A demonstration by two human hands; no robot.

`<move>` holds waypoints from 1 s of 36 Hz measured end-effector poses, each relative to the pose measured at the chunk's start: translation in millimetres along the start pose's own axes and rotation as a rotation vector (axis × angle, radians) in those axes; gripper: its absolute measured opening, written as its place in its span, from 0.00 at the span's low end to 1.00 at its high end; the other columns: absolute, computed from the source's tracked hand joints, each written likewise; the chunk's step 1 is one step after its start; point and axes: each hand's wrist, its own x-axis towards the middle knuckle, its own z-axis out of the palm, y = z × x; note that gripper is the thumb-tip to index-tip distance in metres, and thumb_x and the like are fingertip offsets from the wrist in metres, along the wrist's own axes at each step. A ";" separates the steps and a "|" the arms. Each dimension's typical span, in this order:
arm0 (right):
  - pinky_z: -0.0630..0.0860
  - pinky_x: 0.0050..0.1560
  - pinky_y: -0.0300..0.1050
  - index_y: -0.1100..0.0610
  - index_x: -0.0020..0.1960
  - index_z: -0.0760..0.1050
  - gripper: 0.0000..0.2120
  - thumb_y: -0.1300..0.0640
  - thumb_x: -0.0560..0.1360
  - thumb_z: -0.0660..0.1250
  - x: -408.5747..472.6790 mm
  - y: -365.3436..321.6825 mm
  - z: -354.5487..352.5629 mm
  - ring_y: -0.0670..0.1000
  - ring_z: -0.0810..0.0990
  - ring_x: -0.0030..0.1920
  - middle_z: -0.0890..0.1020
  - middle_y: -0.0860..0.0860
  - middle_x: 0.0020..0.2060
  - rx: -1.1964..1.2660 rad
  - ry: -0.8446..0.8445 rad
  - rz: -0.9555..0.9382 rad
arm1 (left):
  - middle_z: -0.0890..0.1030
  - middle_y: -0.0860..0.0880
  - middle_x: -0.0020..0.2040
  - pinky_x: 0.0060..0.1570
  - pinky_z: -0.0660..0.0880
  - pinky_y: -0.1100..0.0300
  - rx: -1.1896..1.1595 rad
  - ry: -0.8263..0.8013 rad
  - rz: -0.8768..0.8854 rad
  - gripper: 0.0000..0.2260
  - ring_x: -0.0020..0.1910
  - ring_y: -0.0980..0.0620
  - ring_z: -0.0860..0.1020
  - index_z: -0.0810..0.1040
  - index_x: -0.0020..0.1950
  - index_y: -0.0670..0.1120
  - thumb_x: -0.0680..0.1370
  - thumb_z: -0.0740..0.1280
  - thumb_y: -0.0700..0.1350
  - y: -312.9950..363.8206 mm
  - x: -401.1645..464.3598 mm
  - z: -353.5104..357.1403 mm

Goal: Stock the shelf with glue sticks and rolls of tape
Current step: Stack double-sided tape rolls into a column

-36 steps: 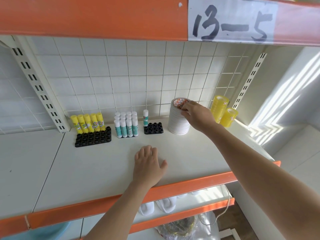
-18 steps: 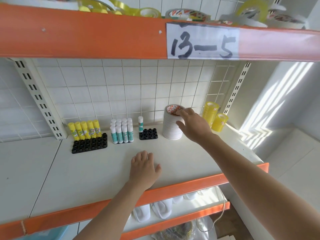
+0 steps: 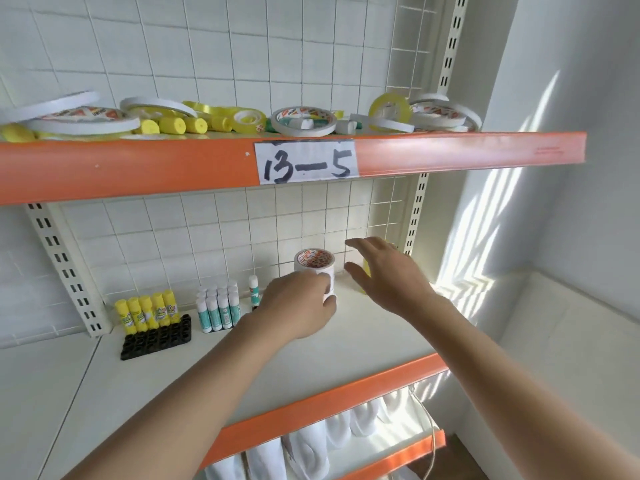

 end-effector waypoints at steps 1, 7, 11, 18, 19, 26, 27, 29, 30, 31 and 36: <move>0.72 0.59 0.52 0.47 0.73 0.64 0.22 0.44 0.81 0.57 -5.8 2.3 -8.1 0.54 0.71 0.66 0.71 0.48 0.68 -0.008 0.018 0.004 | 0.77 0.52 0.55 0.44 0.67 0.58 -0.006 0.025 0.023 0.11 0.53 0.47 0.76 0.75 0.55 0.50 0.80 0.57 0.53 9.3 -1.1 -9.3; 0.75 0.53 0.52 0.48 0.69 0.69 0.20 0.44 0.79 0.60 -36.5 17.4 -64.5 0.55 0.76 0.60 0.76 0.48 0.62 -0.008 0.223 0.005 | 0.76 0.54 0.52 0.46 0.70 0.58 -0.079 0.174 0.145 0.10 0.52 0.52 0.74 0.75 0.54 0.51 0.80 0.57 0.52 48.7 -5.5 -58.5; 0.77 0.49 0.53 0.50 0.67 0.72 0.19 0.44 0.79 0.60 -47.7 20.8 -97.2 0.56 0.78 0.57 0.78 0.49 0.59 -0.040 0.337 -0.002 | 0.76 0.55 0.50 0.46 0.71 0.57 -0.090 0.290 0.201 0.09 0.51 0.52 0.74 0.75 0.53 0.53 0.80 0.57 0.53 77.9 -2.7 -93.5; 0.77 0.42 0.50 0.52 0.62 0.75 0.19 0.45 0.77 0.56 -60.1 25.2 -146.6 0.55 0.80 0.51 0.80 0.48 0.56 -0.058 0.538 -0.060 | 0.77 0.54 0.46 0.42 0.69 0.58 -0.090 0.507 0.313 0.09 0.47 0.53 0.75 0.77 0.47 0.52 0.78 0.60 0.53 111.3 6.8 -145.5; 0.76 0.42 0.49 0.52 0.62 0.75 0.19 0.45 0.77 0.57 -59.6 26.8 -152.5 0.55 0.79 0.51 0.80 0.49 0.55 -0.059 0.565 -0.065 | 0.78 0.54 0.45 0.41 0.69 0.58 -0.088 0.525 0.318 0.08 0.46 0.53 0.75 0.77 0.46 0.52 0.78 0.60 0.53 113.9 10.1 -152.3; 0.77 0.43 0.52 0.53 0.61 0.75 0.20 0.44 0.77 0.55 -30.7 38.8 -184.6 0.58 0.78 0.51 0.80 0.52 0.52 -0.065 0.619 -0.097 | 0.77 0.54 0.44 0.42 0.69 0.56 -0.023 0.558 0.261 0.07 0.45 0.50 0.74 0.76 0.46 0.52 0.78 0.60 0.51 122.3 44.6 -193.5; 0.77 0.44 0.52 0.53 0.62 0.75 0.20 0.44 0.77 0.55 -24.0 40.8 -187.6 0.59 0.78 0.51 0.80 0.52 0.53 -0.065 0.613 -0.099 | 0.76 0.54 0.44 0.42 0.68 0.56 0.008 0.551 0.247 0.08 0.45 0.50 0.74 0.77 0.46 0.52 0.78 0.59 0.51 121.9 51.1 -196.8; 0.76 0.46 0.52 0.52 0.63 0.75 0.19 0.45 0.78 0.56 -9.8 44.4 -192.0 0.58 0.78 0.53 0.79 0.52 0.54 -0.064 0.596 -0.088 | 0.76 0.54 0.45 0.42 0.67 0.57 0.079 0.512 0.215 0.08 0.47 0.49 0.74 0.77 0.47 0.51 0.78 0.59 0.51 118.7 64.7 -201.3; 0.76 0.47 0.51 0.52 0.63 0.74 0.18 0.46 0.79 0.57 -2.5 46.8 -193.3 0.57 0.77 0.54 0.79 0.52 0.55 -0.056 0.580 -0.081 | 0.77 0.54 0.46 0.42 0.68 0.56 0.112 0.485 0.196 0.09 0.48 0.49 0.75 0.77 0.47 0.51 0.79 0.59 0.51 116.1 71.3 -202.9; 0.75 0.49 0.51 0.51 0.64 0.74 0.16 0.47 0.80 0.59 5.3 49.4 -194.1 0.56 0.76 0.56 0.78 0.51 0.56 -0.043 0.566 -0.079 | 0.77 0.53 0.47 0.43 0.70 0.56 0.146 0.459 0.177 0.09 0.49 0.48 0.75 0.77 0.48 0.51 0.79 0.59 0.50 112.8 77.6 -204.5; 0.66 0.45 0.42 0.52 0.65 0.73 0.15 0.51 0.80 0.61 50.5 68.1 -199.4 0.54 0.76 0.56 0.76 0.51 0.60 0.008 0.503 -0.054 | 0.77 0.49 0.52 0.42 0.68 0.56 0.301 0.349 0.107 0.09 0.51 0.45 0.75 0.77 0.52 0.48 0.79 0.58 0.47 97.6 106.1 -206.9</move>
